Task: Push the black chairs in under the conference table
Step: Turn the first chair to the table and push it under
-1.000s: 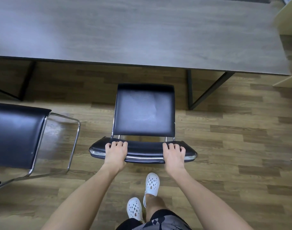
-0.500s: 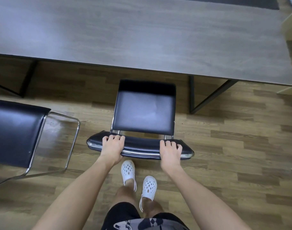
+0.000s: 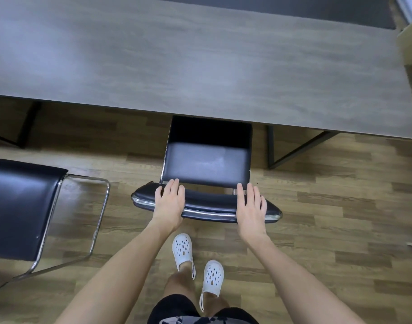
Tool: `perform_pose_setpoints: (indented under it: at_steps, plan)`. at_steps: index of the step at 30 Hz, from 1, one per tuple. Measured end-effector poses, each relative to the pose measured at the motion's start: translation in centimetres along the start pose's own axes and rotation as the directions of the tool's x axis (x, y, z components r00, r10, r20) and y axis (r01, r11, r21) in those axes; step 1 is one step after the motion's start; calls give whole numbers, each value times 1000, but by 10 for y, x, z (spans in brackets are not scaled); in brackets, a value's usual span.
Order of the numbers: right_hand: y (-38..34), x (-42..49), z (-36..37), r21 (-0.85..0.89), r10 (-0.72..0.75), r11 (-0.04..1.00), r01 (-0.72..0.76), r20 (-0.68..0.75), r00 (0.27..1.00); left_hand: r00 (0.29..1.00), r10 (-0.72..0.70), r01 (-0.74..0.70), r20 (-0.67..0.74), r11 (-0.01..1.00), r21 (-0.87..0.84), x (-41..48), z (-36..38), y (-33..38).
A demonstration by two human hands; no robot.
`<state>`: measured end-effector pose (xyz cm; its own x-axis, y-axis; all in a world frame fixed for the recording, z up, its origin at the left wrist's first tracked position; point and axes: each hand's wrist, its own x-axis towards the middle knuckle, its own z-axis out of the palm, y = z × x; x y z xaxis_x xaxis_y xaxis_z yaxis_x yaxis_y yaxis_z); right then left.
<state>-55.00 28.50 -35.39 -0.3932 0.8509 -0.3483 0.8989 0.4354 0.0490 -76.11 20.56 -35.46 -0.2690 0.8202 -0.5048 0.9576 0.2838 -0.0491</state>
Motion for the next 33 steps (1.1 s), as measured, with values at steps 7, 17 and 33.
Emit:
perform_pose_setpoints:
  at_steps: [7,17,33]
  plan:
    - [-6,40,-13,-6,57,998,-57,30,998,997,22,-25,-75,999,-32,35,-20,-13]
    - [-8,70,-23,-20,68,998,-67,41,997,995,54,-58,-85,997,-44,63,-33,-23]
    - [2,125,-43,11,42,999,-42,18,999,990,22,-35,-138,995,-92,114,-60,-21]
